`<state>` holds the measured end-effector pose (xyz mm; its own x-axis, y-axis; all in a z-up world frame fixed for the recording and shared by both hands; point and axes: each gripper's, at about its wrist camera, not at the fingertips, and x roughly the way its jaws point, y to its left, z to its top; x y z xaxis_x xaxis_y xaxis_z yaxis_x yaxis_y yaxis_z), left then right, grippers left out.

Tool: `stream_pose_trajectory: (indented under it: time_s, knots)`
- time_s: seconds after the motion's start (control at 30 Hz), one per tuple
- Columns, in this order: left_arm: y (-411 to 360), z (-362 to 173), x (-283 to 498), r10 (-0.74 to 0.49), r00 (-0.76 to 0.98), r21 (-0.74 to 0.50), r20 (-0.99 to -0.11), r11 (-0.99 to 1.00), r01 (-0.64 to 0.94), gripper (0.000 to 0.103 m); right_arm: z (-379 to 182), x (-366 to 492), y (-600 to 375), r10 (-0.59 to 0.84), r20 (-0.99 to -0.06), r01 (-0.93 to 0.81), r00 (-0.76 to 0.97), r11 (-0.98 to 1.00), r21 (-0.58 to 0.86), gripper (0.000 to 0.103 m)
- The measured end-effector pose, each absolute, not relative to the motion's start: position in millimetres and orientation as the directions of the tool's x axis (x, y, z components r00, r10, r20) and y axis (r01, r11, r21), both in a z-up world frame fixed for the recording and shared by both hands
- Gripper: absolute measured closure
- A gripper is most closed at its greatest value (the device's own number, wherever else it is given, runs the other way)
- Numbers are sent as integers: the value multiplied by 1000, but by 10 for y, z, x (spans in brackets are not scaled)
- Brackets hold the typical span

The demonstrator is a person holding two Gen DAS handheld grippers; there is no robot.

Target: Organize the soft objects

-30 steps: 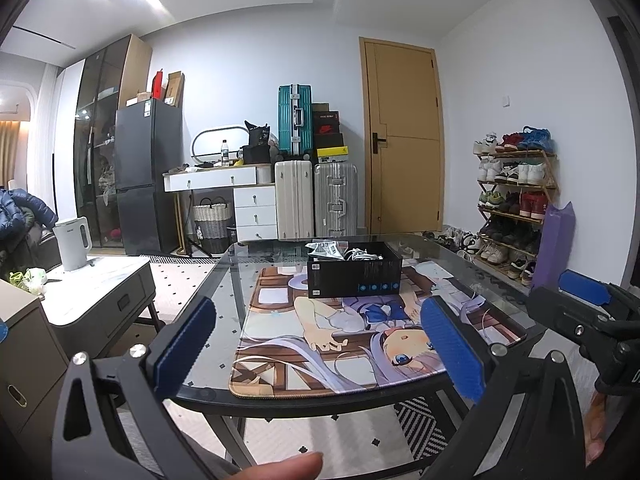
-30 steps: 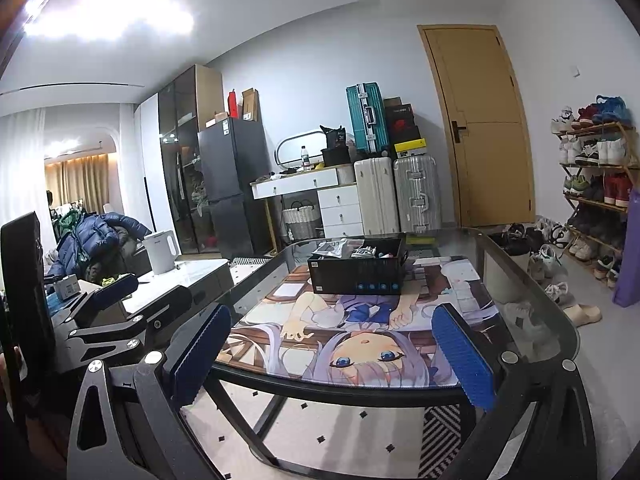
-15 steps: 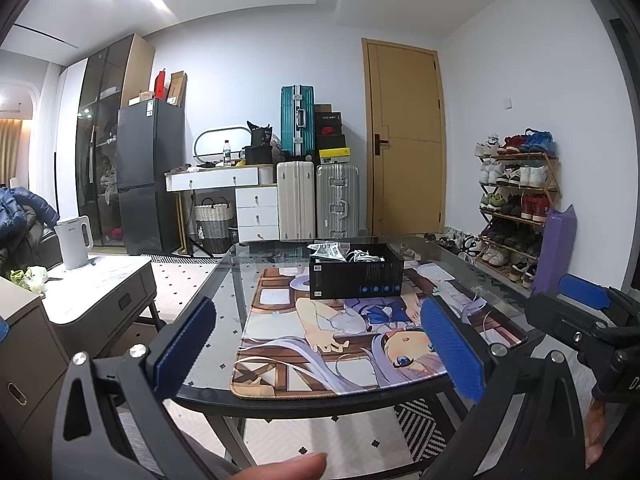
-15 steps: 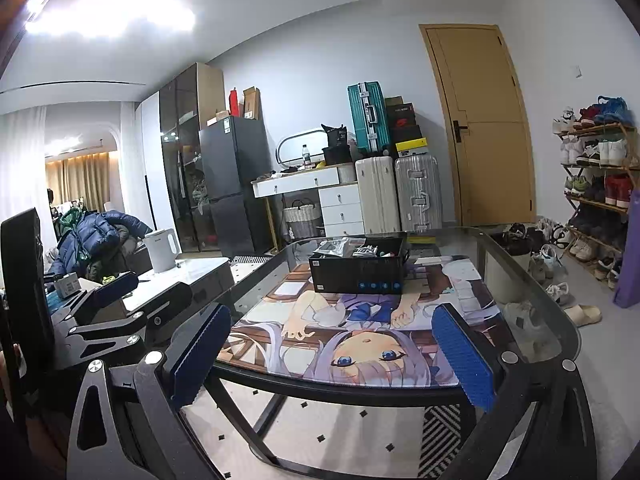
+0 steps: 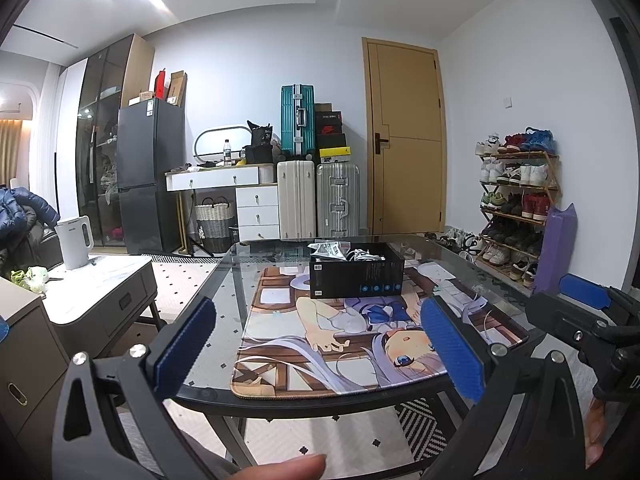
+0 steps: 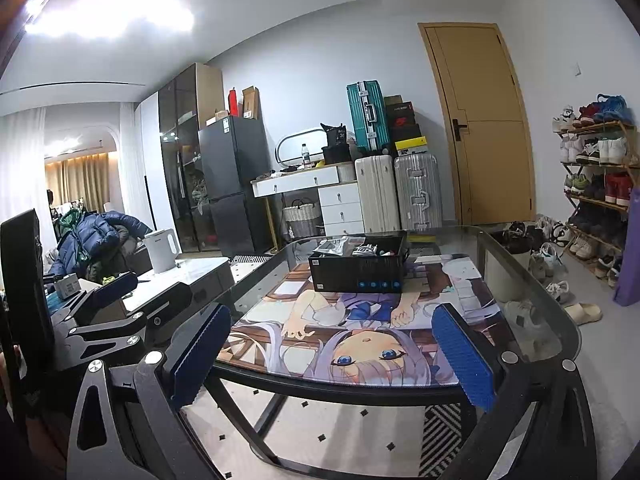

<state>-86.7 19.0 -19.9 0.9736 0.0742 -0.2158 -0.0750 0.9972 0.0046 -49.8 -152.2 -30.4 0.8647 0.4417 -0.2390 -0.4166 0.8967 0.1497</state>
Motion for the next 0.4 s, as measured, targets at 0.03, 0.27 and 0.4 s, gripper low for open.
stream_pose_trajectory:
  time_s: [0.03,0.27,0.4]
  knots:
    - [192,-199,-866,73,974,3,-216,997,-74,0,-304,-499,-1520,441,-240,-416,865,897,149,1]
    - [186,-209,-852,72,973,4,-221,997,-73,0,-307,-495,-1520,443,-241,-418,863,896,151,1]
    - [206,-219,-851,80,973,2,-218,997,-82,0,-304,-493,-1522,443,-241,-419,863,896,147,1]
